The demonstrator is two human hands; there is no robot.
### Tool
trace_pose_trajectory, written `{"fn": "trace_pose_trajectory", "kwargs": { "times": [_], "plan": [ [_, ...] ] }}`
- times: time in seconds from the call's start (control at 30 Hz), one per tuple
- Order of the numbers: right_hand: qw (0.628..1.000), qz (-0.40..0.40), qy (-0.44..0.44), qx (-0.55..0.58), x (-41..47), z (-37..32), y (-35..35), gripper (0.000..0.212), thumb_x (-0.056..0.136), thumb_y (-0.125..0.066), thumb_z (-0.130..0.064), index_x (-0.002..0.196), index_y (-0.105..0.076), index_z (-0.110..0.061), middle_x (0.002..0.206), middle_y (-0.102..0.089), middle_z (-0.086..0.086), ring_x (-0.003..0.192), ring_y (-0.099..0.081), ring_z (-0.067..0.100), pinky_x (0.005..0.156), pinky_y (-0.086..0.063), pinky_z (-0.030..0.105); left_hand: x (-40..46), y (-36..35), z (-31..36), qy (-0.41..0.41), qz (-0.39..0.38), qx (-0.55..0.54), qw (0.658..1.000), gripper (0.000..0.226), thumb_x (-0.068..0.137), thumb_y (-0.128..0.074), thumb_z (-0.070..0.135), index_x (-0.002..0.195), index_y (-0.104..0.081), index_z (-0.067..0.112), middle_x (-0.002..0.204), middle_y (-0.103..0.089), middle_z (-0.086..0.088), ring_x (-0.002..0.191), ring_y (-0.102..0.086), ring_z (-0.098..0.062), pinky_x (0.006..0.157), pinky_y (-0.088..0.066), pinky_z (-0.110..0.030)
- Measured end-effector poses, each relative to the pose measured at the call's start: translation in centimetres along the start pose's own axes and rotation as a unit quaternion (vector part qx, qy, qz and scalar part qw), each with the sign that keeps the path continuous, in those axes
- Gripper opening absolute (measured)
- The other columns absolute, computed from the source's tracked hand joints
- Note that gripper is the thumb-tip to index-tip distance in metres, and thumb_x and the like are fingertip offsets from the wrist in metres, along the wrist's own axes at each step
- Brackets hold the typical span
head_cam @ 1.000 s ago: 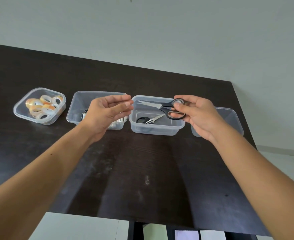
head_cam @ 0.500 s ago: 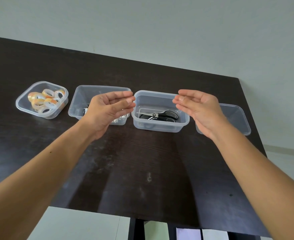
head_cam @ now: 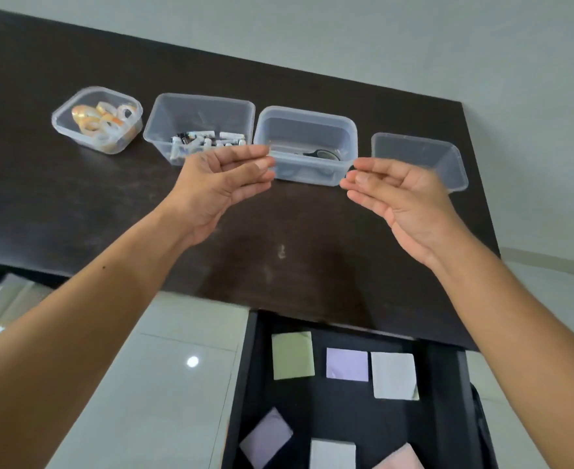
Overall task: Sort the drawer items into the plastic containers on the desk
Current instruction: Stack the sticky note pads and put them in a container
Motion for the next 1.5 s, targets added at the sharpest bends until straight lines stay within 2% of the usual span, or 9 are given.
{"fn": "trace_pose_trajectory", "kwargs": {
  "times": [0.3,0.4,0.53,0.8,1.03,1.13,1.2,1.33,1.5],
  "plan": [
    [0.998,-0.031,-0.053,0.011,-13.2,6.9,2.3,0.034,0.088,-0.079,-0.013,0.121,-0.074,-0.005,0.114,-0.078,0.024,0.113,-0.077,0.031,0.105,-0.058,0.046,-12.9,-1.9,-7.8,0.057,0.004,-0.002,0.998,0.044,0.073,-0.081,0.017,0.115,-0.073,0.006,0.111,-0.080,-0.015,0.101,-0.078,-0.026,0.096,-0.061,-0.037],
    [0.995,-0.046,-0.084,-0.016,-16.8,10.4,3.1,0.028,0.094,-0.075,-0.004,0.122,-0.074,-0.007,0.113,-0.079,0.019,0.114,-0.076,0.031,0.109,-0.055,0.050,-16.4,-2.5,-11.8,0.088,0.007,0.004,0.996,0.046,0.073,-0.082,0.016,0.117,-0.073,0.005,0.114,-0.079,-0.017,0.105,-0.076,-0.030,0.098,-0.060,-0.039],
    [0.983,-0.074,-0.151,-0.078,-21.8,17.1,4.2,0.030,0.090,-0.082,-0.011,0.119,-0.077,-0.015,0.114,-0.082,0.009,0.113,-0.077,0.024,0.113,-0.052,0.053,-20.5,-3.6,-18.3,0.142,-0.013,0.047,0.989,0.041,0.077,-0.083,0.011,0.117,-0.074,0.007,0.114,-0.080,-0.013,0.113,-0.075,-0.029,0.103,-0.058,-0.040],
    [0.949,-0.134,-0.210,-0.196,-26.5,26.8,4.9,0.038,0.079,-0.091,-0.008,0.113,-0.078,-0.017,0.110,-0.082,-0.003,0.108,-0.077,0.012,0.101,-0.061,0.033,-21.8,-4.3,-22.9,0.134,-0.023,0.109,0.985,0.038,0.088,-0.079,0.001,0.125,-0.072,0.006,0.117,-0.080,-0.007,0.115,-0.074,-0.017,0.107,-0.054,-0.030],
    [0.900,-0.183,-0.145,-0.367,-26.9,27.8,4.0,0.049,0.077,-0.094,-0.024,0.123,-0.077,-0.027,0.114,-0.076,-0.016,0.105,-0.068,0.001,0.096,-0.058,0.026,-22.3,-4.2,-25.2,0.133,-0.028,0.099,0.986,0.038,0.089,-0.077,0.001,0.126,-0.070,0.005,0.118,-0.079,-0.008,0.117,-0.074,-0.020,0.108,-0.054,-0.030],
    [0.887,-0.199,-0.142,-0.390,-27.0,27.9,3.4,0.056,0.076,-0.095,-0.027,0.129,-0.075,-0.029,0.115,-0.072,-0.017,0.099,-0.064,0.002,0.085,-0.053,0.020,-21.7,-4.1,-25.1,0.116,-0.004,0.075,0.990,0.035,0.090,-0.077,0.000,0.124,-0.072,0.009,0.119,-0.079,-0.008,0.117,-0.073,-0.019,0.108,-0.053,-0.031],
    [0.888,-0.200,-0.139,-0.391,-26.9,27.9,3.4,0.053,0.077,-0.095,-0.025,0.126,-0.075,-0.030,0.112,-0.068,-0.016,0.097,-0.063,0.003,0.081,-0.049,0.017,-21.3,-4.0,-25.0,0.102,0.012,0.066,0.993,0.034,0.089,-0.077,-0.001,0.121,-0.072,0.011,0.119,-0.079,-0.007,0.117,-0.073,-0.018,0.108,-0.053,-0.032],
    [0.896,-0.205,-0.160,-0.359,-26.8,28.3,3.7,0.037,0.081,-0.091,-0.021,0.114,-0.076,-0.032,0.109,-0.071,-0.012,0.100,-0.068,0.006,0.087,-0.058,0.026,-20.8,-4.1,-25.1,0.084,0.030,0.065,0.994,0.036,0.089,-0.076,-0.003,0.123,-0.072,0.009,0.118,-0.079,-0.007,0.116,-0.074,-0.017,0.105,-0.056,-0.030],
    [0.927,-0.188,-0.171,-0.274,-26.7,27.8,4.1,0.030,0.085,-0.088,-0.016,0.107,-0.076,-0.031,0.105,-0.079,-0.006,0.099,-0.076,0.008,0.093,-0.064,0.037,-21.3,-5.4,-26.6,0.138,-0.041,0.055,0.988,0.038,0.089,-0.077,0.002,0.125,-0.070,0.008,0.120,-0.079,-0.008,0.119,-0.073,-0.019,0.108,-0.053,-0.031]
  ]
}}
Point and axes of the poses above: each hand's wrist, its own x-axis towards the middle knuckle, its own y-axis out of the back of the hand, z = x × y, the point moved 9 cm from there along x, towards the middle knuckle
